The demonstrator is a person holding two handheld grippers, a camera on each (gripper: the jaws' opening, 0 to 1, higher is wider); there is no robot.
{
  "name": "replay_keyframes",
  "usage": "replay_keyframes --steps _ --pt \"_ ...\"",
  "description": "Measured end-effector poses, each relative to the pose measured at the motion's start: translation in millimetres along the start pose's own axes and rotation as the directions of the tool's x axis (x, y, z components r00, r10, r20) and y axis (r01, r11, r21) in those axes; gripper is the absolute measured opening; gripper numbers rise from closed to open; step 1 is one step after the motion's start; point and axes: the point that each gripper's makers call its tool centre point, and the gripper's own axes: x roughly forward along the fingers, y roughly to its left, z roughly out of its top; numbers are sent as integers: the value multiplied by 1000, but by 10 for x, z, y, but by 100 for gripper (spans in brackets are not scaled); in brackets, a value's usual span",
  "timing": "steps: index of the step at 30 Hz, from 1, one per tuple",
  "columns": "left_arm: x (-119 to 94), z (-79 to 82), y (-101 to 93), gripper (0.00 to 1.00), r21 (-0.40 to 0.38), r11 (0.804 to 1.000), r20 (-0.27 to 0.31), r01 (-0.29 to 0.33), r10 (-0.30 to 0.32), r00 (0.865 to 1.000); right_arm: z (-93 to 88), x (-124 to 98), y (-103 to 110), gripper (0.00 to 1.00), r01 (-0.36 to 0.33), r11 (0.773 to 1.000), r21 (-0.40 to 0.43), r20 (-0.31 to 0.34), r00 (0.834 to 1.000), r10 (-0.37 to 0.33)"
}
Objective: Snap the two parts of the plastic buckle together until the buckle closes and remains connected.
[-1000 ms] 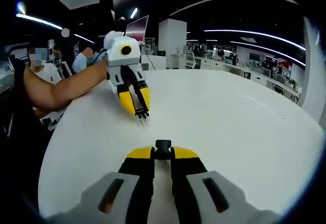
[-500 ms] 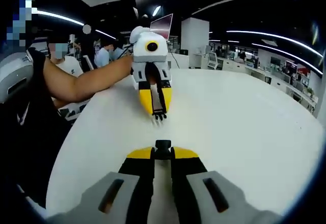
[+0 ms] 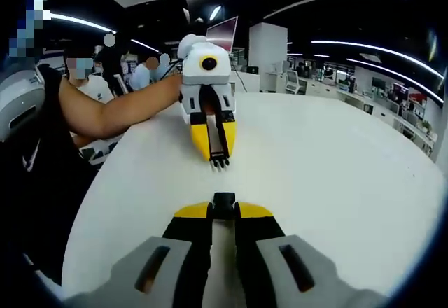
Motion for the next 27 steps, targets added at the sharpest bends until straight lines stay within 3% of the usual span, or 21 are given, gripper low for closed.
replay_keyframes --steps 18,27 --pt "49 -6 -48 11 8 1000 2 19 -19 1000 -7 24 19 11 -8 1000 8 -2 1000 8" --pt "94 78 -103 11 6 999 30 37 -37 999 9 33 33 10 -19 1000 9 3 1000 19"
